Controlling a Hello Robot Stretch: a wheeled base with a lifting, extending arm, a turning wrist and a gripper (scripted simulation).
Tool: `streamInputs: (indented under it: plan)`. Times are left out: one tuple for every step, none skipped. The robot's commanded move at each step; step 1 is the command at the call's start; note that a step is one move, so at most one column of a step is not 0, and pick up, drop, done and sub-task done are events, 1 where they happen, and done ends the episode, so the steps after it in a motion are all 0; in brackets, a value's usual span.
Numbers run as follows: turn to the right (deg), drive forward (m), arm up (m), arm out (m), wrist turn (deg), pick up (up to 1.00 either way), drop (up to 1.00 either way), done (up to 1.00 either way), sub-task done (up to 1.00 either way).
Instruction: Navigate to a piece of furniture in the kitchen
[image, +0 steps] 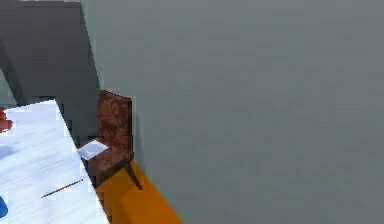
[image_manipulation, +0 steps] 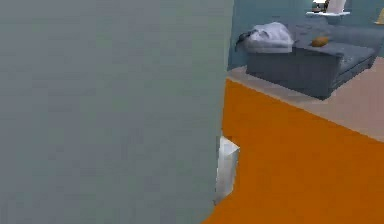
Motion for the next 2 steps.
streamInputs:
  plan:
    - [-30.0,0.0,0.0,0.0,0.0,0.0,0.0,0.0,0.0]
    - [0.0,0.0,0.0,0.0,0.0,0.0,0.0,1.0,0.0]
